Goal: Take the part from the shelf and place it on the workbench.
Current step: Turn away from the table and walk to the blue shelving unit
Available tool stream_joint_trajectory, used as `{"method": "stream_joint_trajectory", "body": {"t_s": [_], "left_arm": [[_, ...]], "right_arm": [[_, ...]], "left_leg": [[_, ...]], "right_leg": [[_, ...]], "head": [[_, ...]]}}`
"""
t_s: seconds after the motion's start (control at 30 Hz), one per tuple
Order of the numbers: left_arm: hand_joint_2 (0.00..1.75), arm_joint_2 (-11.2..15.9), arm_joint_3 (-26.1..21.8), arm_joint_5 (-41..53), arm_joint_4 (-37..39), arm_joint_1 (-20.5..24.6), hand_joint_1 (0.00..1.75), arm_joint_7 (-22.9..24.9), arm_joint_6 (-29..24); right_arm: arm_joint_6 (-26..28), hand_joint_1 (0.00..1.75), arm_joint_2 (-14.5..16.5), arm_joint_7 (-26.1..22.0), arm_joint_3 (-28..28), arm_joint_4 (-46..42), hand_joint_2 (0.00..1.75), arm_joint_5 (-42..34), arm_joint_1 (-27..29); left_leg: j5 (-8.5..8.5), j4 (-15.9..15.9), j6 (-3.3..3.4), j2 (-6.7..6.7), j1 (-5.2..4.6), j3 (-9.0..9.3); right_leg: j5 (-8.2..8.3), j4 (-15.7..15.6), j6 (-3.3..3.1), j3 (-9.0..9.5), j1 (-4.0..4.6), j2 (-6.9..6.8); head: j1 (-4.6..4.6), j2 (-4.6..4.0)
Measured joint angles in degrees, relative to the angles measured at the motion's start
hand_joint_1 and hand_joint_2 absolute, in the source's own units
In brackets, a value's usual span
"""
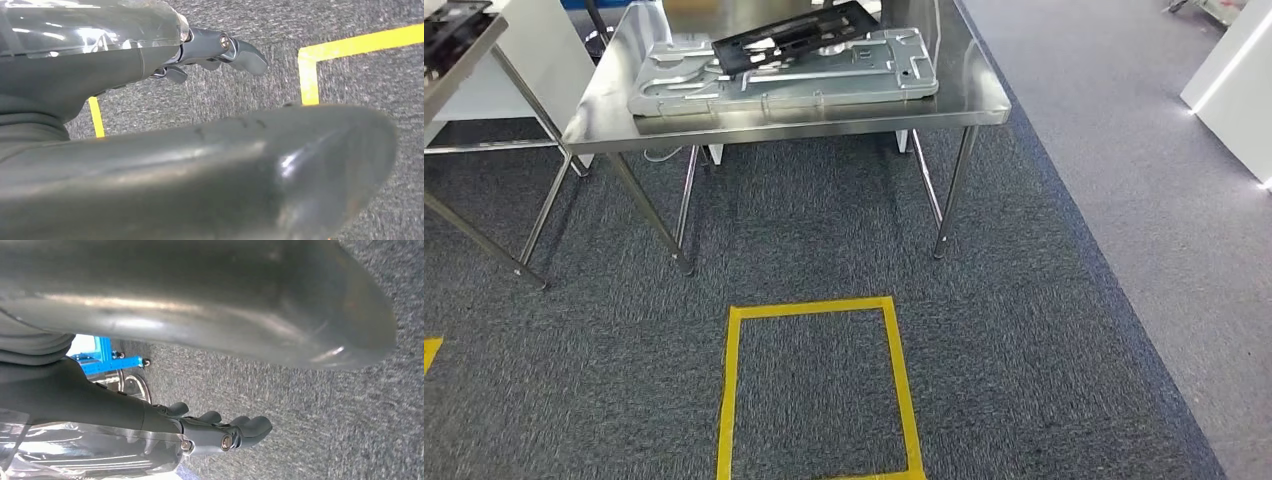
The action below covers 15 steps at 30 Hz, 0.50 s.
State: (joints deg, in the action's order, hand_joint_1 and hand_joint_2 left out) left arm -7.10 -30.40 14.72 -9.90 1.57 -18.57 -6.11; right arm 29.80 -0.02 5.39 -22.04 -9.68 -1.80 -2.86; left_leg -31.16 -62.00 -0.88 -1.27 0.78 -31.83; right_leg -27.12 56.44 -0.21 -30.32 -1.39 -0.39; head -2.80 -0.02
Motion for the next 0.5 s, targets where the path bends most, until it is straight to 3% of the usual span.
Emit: {"method": "stream_joint_trajectory", "body": {"t_s": [0.07, 0.1, 0.13, 0.17, 0.23, 0.3, 0.43, 0.5], "left_arm": [[0.0, -0.02, 0.0, -0.14, 0.0, -0.08, 0.0, -0.01, -0.03], [0.0, -0.03, 0.0, -0.2, 0.0, -0.15, 0.0, -0.01, -0.03], [0.0, -0.04, 0.0, -0.21, 0.0, -0.22, 0.0, -0.01, -0.03], [0.0, -0.04, 0.0, -0.21, 0.0, -0.26, 0.0, -0.02, -0.03], [0.0, -0.03, 0.0, -0.18, 0.0, -0.2, 0.0, -0.03, -0.03], [0.0, -0.03, 0.0, -0.11, 0.0, 0.03, 0.0, -0.03, -0.02], [0.0, -0.05, -0.01, 0.1, 0.0, 0.09, 0.0, -0.01, 0.09], [0.0, -0.06, -0.01, 0.14, 0.0, 0.09, 0.0, 0.01, 0.15]], "right_arm": [[-0.01, 0.0, 0.02, -0.45, -0.34, 0.01, 0.0, 0.12, 0.0], [0.01, 0.0, 0.02, -0.58, -0.46, 0.01, 0.0, 0.19, 0.02], [0.06, 0.0, 0.02, -0.59, -0.58, 0.02, 0.0, 0.32, 0.02], [0.15, 0.0, 0.03, -0.45, -0.71, 0.02, 0.0, 0.53, 0.02], [0.31, 0.0, 0.08, 0.1, -1.06, 0.03, 0.0, 1.02, 0.0], [0.27, 0.0, 0.12, 0.85, -1.47, 0.05, 0.0, 1.43, 0.0], [-0.1, 0.0, 0.13, 1.52, -2.03, 0.09, 0.0, 1.73, -0.02], [-0.44, 0.0, 0.13, 1.53, -2.09, 0.09, 0.0, 1.72, 0.0]], "left_leg": [[-3.79, -7.96, -0.19, 0.62, 0.02, -3.65], [-4.58, -10.85, -0.22, 0.73, 0.02, -5.02], [-4.24, -11.76, -0.17, 0.76, 0.02, -5.49], [-2.77, -10.24, -0.04, 0.74, 0.01, -4.84], [1.23, -2.53, 0.52, 0.15, -0.09, -1.34], [3.15, 3.23, 1.2, -0.54, -0.42, 0.99], [3.7, 4.62, 2.43, 0.15, -0.53, 1.12], [4.27, 5.1, 3.13, 0.5, -0.33, 1.19]], "right_leg": [[0.08, 0.07, -0.34, -0.26, 0.24, 0.16], [0.08, 0.15, -0.39, -0.35, 0.37, 0.29], [0.04, 0.26, -0.43, -0.39, 0.48, 0.36], [-0.02, 0.4, -0.44, -0.39, 0.56, 0.41], [-0.25, 0.66, -0.31, -0.27, 0.68, 0.33], [-0.46, 0.92, 0.18, -0.28, 0.91, 0.16], [-0.84, 1.27, 1.53, -0.41, 0.92, -0.43], [-3.49, 4.98, 2.06, -2.03, 0.72, -0.2]], "head": [[0.0, 0.0], [-0.01, 0.0], [0.0, 0.0], [0.0, 0.0], [0.0, 0.0], [0.01, -0.01], [0.01, 0.0], [0.01, 0.0]]}}
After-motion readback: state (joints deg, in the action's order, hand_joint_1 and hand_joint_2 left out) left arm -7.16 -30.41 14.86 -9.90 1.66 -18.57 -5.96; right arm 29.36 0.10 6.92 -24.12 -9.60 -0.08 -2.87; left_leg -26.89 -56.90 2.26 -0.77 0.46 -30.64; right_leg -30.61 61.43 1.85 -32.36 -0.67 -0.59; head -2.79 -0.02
